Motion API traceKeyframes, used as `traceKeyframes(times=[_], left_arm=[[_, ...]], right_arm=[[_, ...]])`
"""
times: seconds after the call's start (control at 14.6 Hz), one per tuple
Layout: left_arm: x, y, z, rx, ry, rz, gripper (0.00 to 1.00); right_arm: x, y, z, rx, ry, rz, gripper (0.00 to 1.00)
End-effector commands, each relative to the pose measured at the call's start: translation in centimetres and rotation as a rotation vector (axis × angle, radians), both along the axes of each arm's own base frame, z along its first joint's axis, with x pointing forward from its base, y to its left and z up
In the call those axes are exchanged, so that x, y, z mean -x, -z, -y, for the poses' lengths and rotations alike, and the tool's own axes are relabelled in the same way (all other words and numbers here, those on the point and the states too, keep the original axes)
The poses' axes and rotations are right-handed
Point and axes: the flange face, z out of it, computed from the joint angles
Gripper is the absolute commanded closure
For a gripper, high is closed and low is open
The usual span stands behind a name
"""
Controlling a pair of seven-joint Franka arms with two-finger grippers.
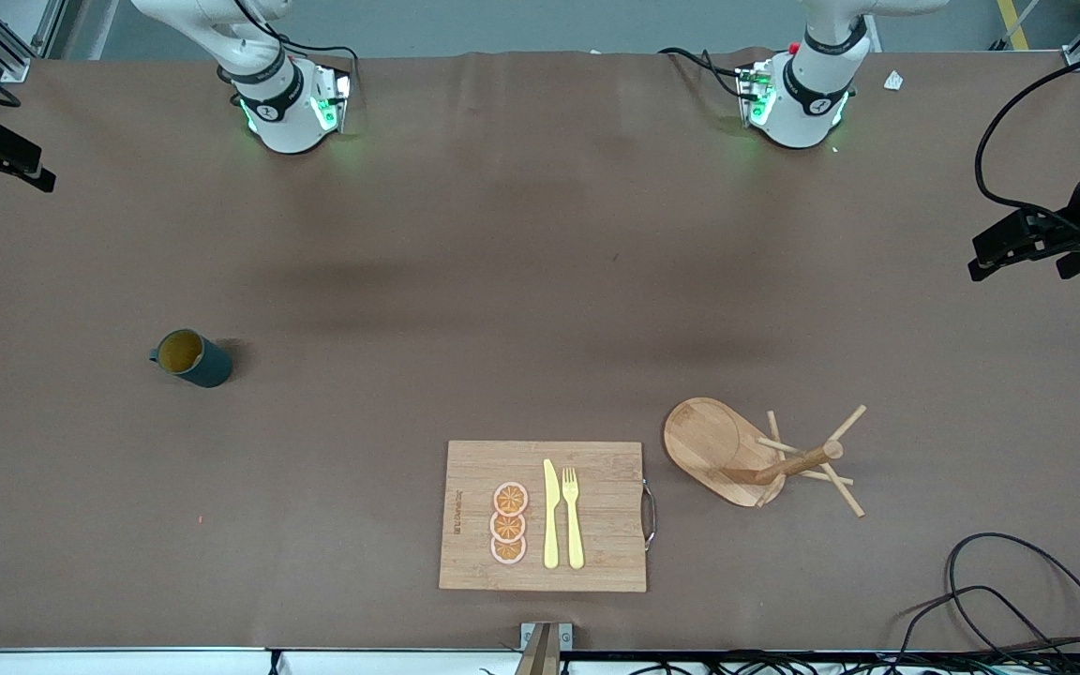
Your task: Pass cup and hang on rack
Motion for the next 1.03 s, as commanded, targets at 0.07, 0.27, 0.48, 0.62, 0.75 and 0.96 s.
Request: traceKeyframes(times=[0.07, 0.27, 0.48, 0.62, 0.75, 0.96], left_arm=[[-0.3, -0.4, -0.3, -0.016, 0.014, 0.010, 0.00], [-0.3, -0.4, -0.3, -0.016, 0.014, 0.009, 0.00], [-0.3, -0.4, -0.3, -0.016, 0.014, 0.010, 0.00], [-0.3, -0.4, -0.3, -0.016, 0.014, 0.010, 0.00], [-0.3, -0.4, -0.3, -0.016, 0.014, 0.010, 0.00], [-0.3, -0.4, -0.3, -0.016, 0.014, 0.010, 0.00]], right_arm=[[-4.3, 6.0, 2.0, 0.006, 0.019, -0.097, 0.00], [-7.5, 11.0, 3.9, -0.016, -0.058, -0.097, 0.00], [-8.5, 16.4, 5.3, -0.053, -0.253, -0.066, 0.00], [-8.5, 20.4, 5.8, -0.071, -0.475, -0.027, 0.00], [-8.0, 24.4, 6.1, -0.080, -0.639, -0.001, 0.00], [-8.3, 29.3, 5.6, -0.102, -0.759, -0.019, 0.00]])
